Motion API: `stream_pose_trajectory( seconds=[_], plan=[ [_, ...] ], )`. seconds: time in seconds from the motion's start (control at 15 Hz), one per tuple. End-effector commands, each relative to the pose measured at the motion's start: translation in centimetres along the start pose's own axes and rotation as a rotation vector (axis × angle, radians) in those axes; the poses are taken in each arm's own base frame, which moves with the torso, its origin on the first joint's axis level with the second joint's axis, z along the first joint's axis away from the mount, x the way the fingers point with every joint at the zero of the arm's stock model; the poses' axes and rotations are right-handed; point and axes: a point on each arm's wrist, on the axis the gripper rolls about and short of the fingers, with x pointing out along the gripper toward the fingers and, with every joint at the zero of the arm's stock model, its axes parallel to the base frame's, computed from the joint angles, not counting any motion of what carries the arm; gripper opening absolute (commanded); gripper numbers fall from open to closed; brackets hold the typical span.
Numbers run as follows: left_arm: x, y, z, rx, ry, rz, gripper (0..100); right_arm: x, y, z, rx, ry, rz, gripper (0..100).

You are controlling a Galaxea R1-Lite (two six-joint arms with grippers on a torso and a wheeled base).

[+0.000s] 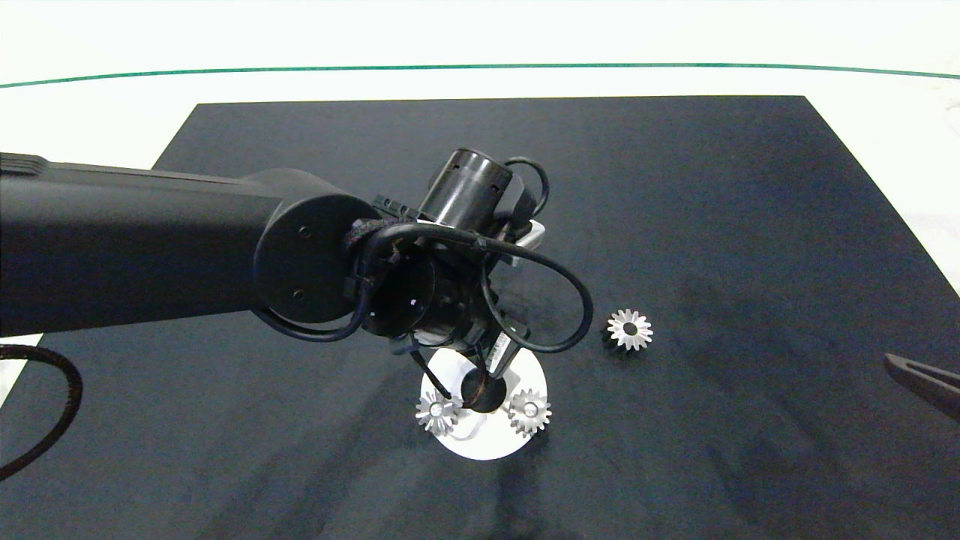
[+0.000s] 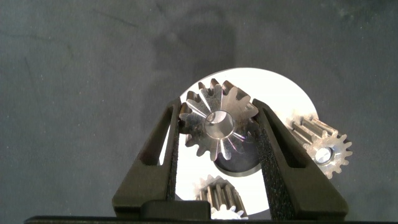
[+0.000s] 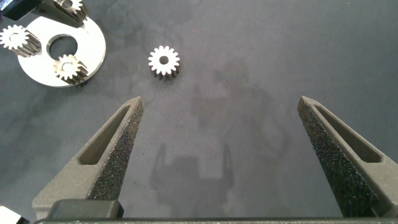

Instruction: Remove an incorrectly installed larger gear and replace it with the correct smaller gear

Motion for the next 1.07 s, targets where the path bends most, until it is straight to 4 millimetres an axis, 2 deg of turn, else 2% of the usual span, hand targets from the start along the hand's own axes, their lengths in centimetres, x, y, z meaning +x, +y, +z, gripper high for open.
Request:
stream_pose_trajectory(
  seconds=[0.07,0.33,1.07],
  plan=[
    [-0.3,0.0,-0.2,0.000,0.002,0.001,34,0.0,0.0,-0.1,-0.005,0.006,0.000,100],
    [0.2,-0.1,-0.6,-0.001,0.024,0.019,34,0.0,0.1,-0.1,-0.005,0.005,0.002,100],
    [0.7,0.7,-0.2,-0.013,0.016,0.059,34,-0.1,0.3,-0.2,-0.021,-0.003,0.024,100]
  ],
)
